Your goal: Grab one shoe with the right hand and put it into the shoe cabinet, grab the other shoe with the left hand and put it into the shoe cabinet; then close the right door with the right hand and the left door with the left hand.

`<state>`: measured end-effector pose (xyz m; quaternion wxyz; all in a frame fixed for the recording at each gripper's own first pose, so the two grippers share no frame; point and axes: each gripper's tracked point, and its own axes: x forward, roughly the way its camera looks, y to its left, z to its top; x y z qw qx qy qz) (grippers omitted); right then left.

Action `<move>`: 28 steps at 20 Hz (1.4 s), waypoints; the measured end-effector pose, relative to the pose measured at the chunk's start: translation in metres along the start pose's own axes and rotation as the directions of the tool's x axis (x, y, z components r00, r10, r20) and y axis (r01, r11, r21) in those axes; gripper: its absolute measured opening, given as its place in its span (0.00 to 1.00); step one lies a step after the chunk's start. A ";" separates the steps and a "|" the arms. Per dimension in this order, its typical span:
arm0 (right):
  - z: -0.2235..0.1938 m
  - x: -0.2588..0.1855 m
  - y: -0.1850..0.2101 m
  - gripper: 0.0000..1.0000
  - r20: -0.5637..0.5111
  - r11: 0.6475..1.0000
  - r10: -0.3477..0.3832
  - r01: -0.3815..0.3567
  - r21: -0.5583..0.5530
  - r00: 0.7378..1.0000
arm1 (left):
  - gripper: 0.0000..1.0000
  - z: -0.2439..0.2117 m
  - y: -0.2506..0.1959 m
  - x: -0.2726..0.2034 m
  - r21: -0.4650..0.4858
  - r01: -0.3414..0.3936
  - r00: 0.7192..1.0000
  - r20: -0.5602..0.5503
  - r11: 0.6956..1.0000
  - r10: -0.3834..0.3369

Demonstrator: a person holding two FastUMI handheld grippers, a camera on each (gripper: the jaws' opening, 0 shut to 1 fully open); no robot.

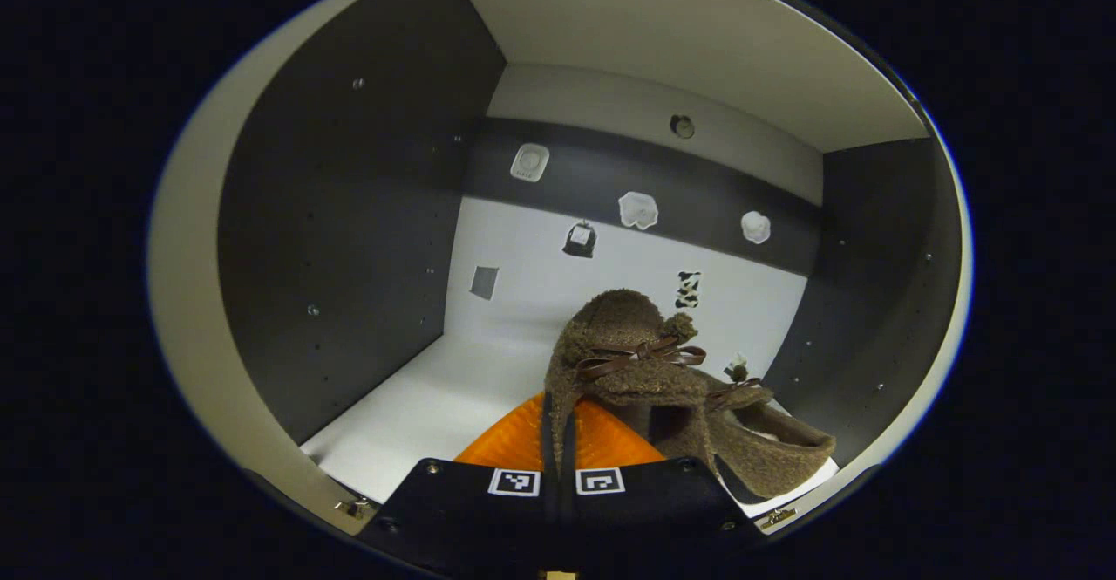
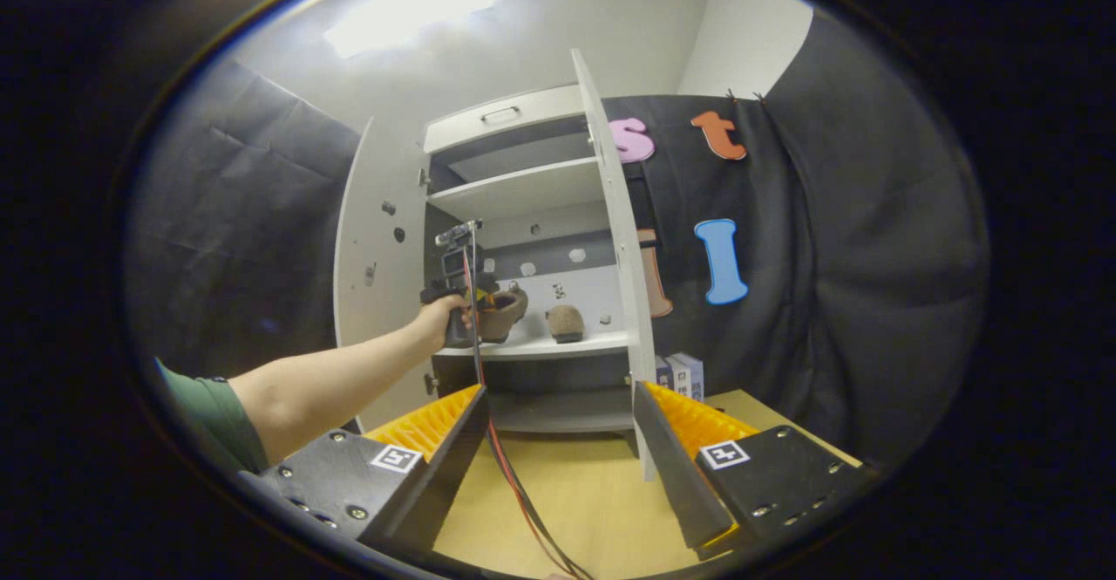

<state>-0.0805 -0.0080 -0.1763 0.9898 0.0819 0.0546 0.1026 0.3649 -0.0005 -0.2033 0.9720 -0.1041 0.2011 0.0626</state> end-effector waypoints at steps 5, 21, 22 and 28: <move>-0.005 0.006 -0.015 1.00 -0.008 0.998 -0.053 0.053 -0.025 0.999 | 0.01 -0.009 0.007 0.020 -0.096 0.025 0.998 -0.060 0.995 -0.031; -0.014 0.009 -0.002 0.98 -0.032 0.997 -0.033 0.031 -0.068 0.999 | 0.96 0.048 -0.006 -0.026 0.014 0.082 0.995 0.063 0.997 -0.083; -0.012 0.008 -0.001 1.00 -0.025 0.997 -0.032 0.031 -0.068 0.999 | 0.96 0.053 -0.008 -0.038 0.023 0.090 0.993 0.071 0.996 -0.092; -0.012 0.009 0.002 1.00 -0.013 0.998 -0.033 0.033 -0.046 0.999 | 0.96 0.090 -0.019 -0.138 0.156 0.124 0.977 0.153 0.980 -0.147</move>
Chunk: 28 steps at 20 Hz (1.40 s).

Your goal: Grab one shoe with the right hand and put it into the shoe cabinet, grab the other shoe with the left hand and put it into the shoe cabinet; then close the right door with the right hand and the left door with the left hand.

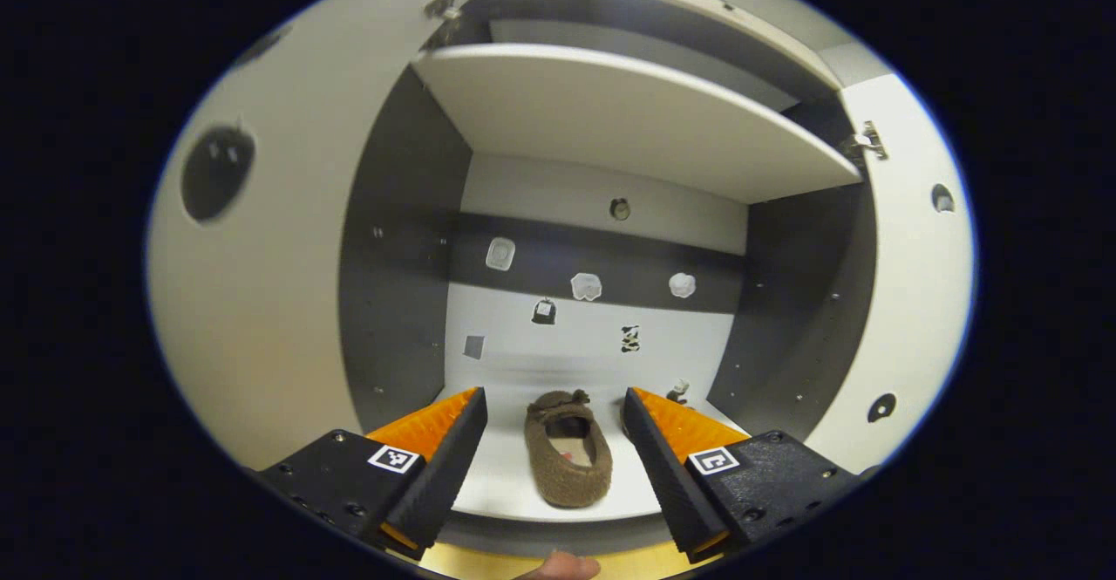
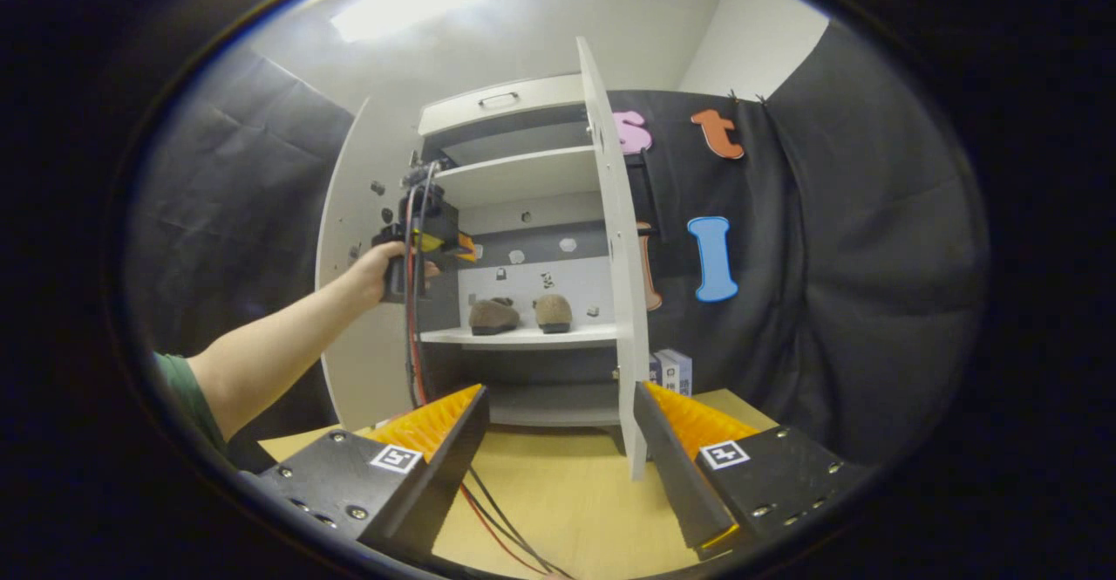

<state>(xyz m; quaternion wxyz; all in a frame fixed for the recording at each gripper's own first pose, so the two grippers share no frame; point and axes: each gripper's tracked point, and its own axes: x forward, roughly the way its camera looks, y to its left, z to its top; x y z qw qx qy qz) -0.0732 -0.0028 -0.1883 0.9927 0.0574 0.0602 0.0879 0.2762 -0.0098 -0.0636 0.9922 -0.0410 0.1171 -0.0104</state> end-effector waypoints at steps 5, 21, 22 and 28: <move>-0.007 0.008 -0.009 1.00 -0.021 0.999 -0.038 0.038 -0.026 0.999 | 0.99 0.013 -0.014 -0.096 0.114 0.066 0.992 0.100 0.991 -0.078; 0.064 0.031 -0.177 1.00 -0.008 0.984 -0.174 0.173 -0.039 0.985 | 0.96 -0.084 -0.070 -0.197 0.016 0.291 0.951 0.104 0.956 -0.292; 0.074 0.040 -0.191 1.00 -0.005 0.985 -0.165 0.164 -0.053 0.986 | 0.96 -0.084 -0.071 -0.193 0.017 0.293 0.950 0.110 0.956 -0.293; 0.134 0.102 -0.257 0.98 0.013 0.984 -0.099 0.100 -0.146 0.995 | 0.96 -0.101 -0.069 -0.188 0.012 0.323 0.942 0.090 0.946 -0.323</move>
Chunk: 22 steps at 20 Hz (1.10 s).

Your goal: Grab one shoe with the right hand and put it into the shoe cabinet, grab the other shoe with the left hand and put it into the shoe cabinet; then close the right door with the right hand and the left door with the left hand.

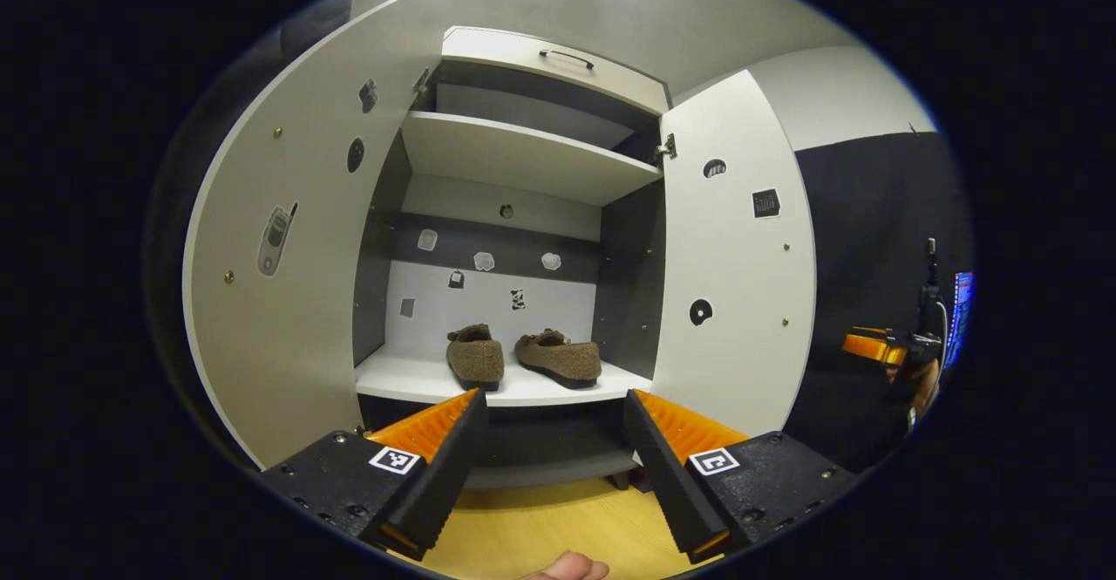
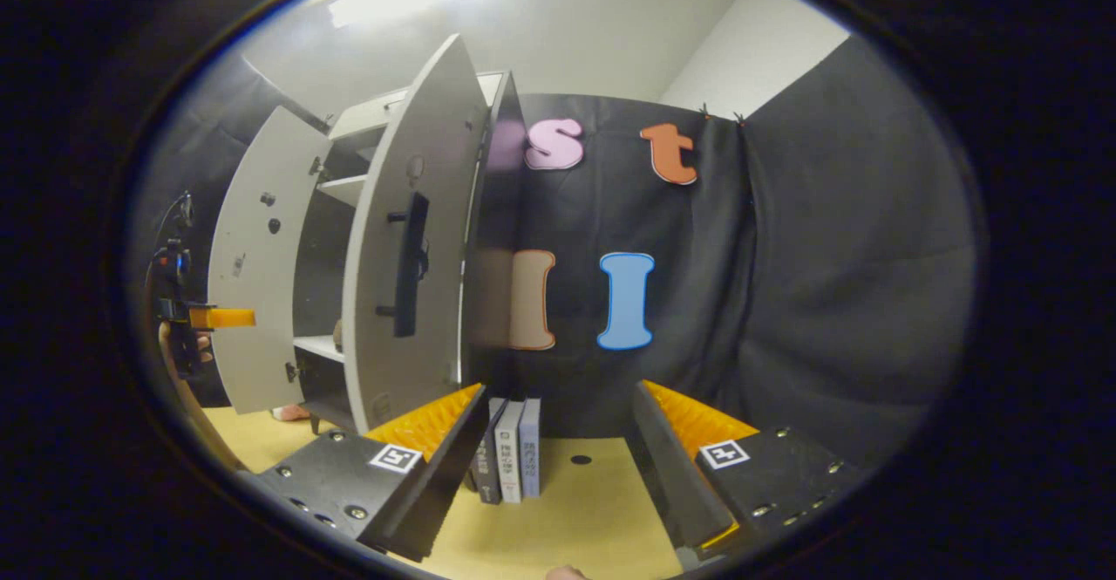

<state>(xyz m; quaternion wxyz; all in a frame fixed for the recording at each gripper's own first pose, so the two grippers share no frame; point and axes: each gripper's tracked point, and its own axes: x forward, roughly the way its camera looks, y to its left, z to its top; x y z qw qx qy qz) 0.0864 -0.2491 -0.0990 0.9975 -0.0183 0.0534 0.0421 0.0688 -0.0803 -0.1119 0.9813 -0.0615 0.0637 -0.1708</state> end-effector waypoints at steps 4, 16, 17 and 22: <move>0.007 0.044 -0.010 0.98 -0.044 0.999 -0.005 0.006 0.036 0.999 | 0.99 0.010 0.001 -0.009 0.002 0.011 0.999 0.034 1.000 -0.011; 0.046 0.103 0.088 1.00 -0.058 0.991 0.135 -0.133 0.024 0.989 | 0.93 0.020 -0.006 -0.029 0.007 0.051 0.997 0.061 0.999 -0.051; 0.045 0.104 0.107 1.00 -0.065 0.986 0.169 -0.167 0.025 0.984 | 0.96 0.020 -0.005 -0.028 0.004 0.046 0.997 0.062 0.999 -0.047; 0.048 0.106 0.143 0.92 -0.062 0.982 0.188 -0.185 0.046 0.980 | 0.96 0.017 -0.003 -0.021 -0.005 0.042 0.998 0.049 0.999 -0.042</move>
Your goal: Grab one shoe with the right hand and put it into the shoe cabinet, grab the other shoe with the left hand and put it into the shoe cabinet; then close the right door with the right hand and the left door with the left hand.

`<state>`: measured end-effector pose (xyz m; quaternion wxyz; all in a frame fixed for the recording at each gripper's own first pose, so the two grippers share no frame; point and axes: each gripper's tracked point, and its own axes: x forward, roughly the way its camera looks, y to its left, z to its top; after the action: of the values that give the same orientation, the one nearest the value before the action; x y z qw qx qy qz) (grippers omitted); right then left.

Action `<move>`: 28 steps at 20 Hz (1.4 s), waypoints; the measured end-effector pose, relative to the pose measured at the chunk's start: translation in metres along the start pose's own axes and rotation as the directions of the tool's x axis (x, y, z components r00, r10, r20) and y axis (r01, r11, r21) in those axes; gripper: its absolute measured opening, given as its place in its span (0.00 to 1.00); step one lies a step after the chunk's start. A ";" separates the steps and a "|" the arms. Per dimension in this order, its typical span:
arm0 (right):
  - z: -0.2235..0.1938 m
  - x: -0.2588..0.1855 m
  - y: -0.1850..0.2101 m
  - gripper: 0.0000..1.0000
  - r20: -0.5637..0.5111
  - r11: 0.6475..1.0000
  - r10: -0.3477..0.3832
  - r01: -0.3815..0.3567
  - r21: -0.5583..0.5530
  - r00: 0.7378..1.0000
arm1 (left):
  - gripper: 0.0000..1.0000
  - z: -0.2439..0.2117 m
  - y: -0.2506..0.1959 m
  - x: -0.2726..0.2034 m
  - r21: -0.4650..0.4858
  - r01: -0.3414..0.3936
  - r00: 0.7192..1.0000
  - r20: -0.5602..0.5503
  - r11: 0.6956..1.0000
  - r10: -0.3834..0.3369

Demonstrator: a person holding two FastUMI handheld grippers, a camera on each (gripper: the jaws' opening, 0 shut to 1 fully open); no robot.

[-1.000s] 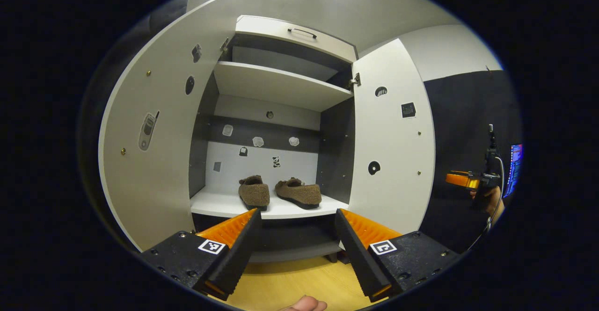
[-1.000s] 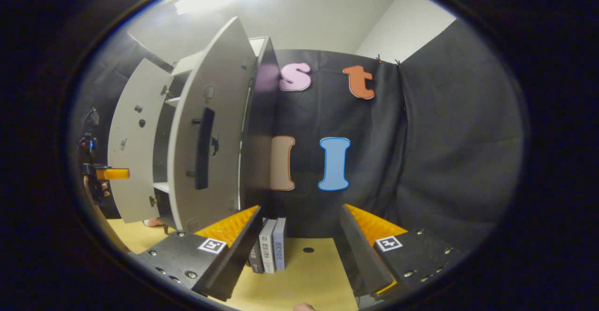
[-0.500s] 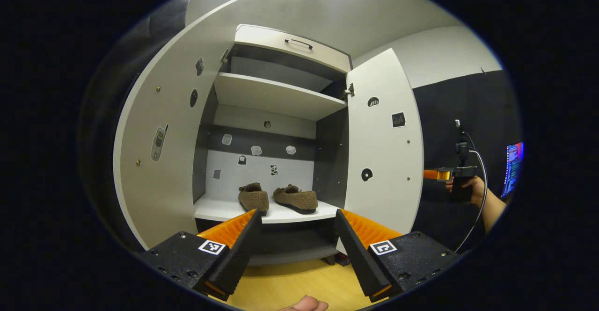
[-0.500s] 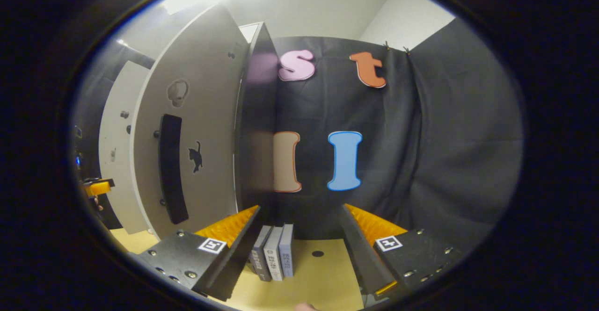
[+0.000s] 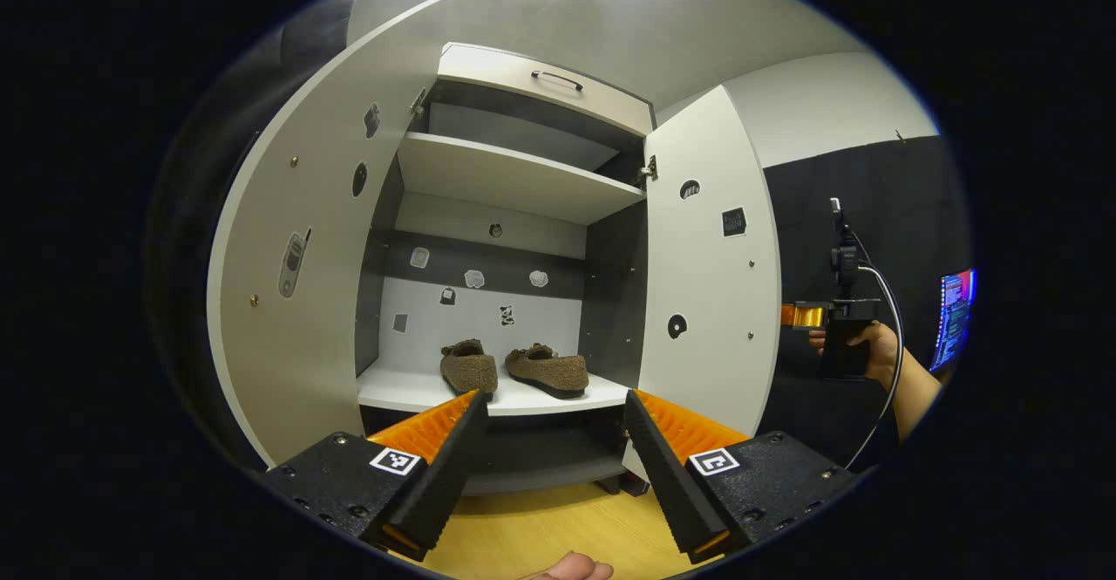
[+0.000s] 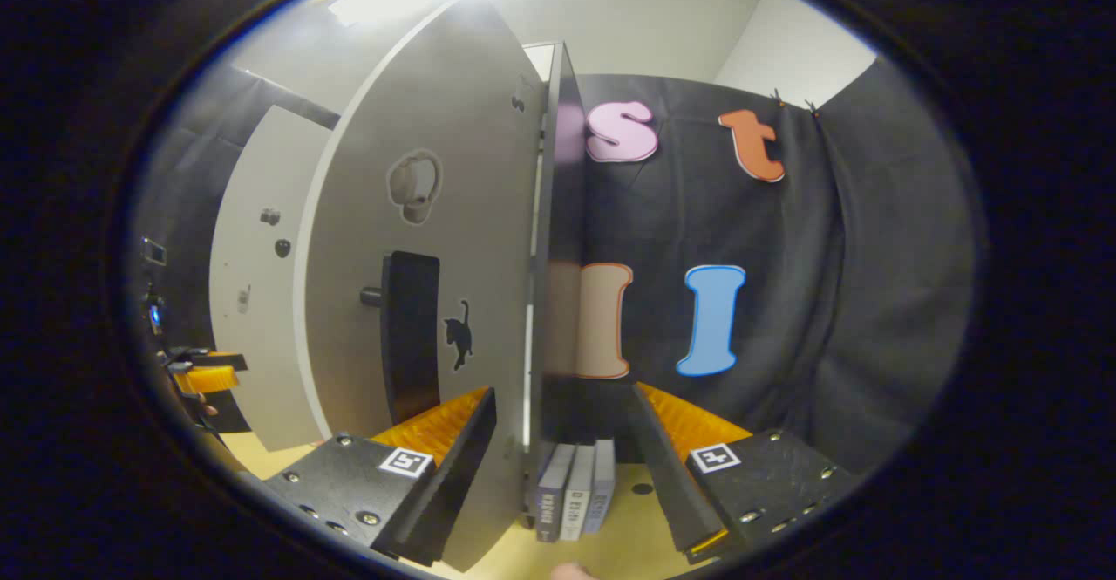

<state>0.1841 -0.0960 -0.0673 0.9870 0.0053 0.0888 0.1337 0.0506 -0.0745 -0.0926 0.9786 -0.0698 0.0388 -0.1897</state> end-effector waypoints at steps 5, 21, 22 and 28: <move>0.003 0.002 0.022 0.89 0.016 1.000 -0.015 0.015 -0.022 1.000 | 0.96 -0.007 0.002 0.008 -0.009 -0.011 1.000 -0.024 1.000 0.011; -0.024 0.034 0.131 0.95 0.002 0.999 0.051 -0.051 -0.020 0.999 | 0.96 0.000 0.016 -0.025 -0.013 -0.090 0.996 0.000 0.996 0.090; -0.027 0.031 0.130 0.95 0.012 0.999 0.028 -0.028 -0.032 1.000 | 0.96 0.000 0.020 -0.032 -0.016 -0.103 0.995 0.000 0.995 0.103; -0.045 -0.013 0.153 0.95 0.081 0.999 0.019 -0.017 -0.034 0.997 | 0.96 0.006 0.068 -0.084 0.042 -0.232 0.973 0.015 0.972 0.231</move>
<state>0.1234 0.0472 -0.1045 0.9885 -0.0047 0.0462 0.1437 -0.0013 0.0199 -0.0926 0.9955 -0.0443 0.0376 -0.0748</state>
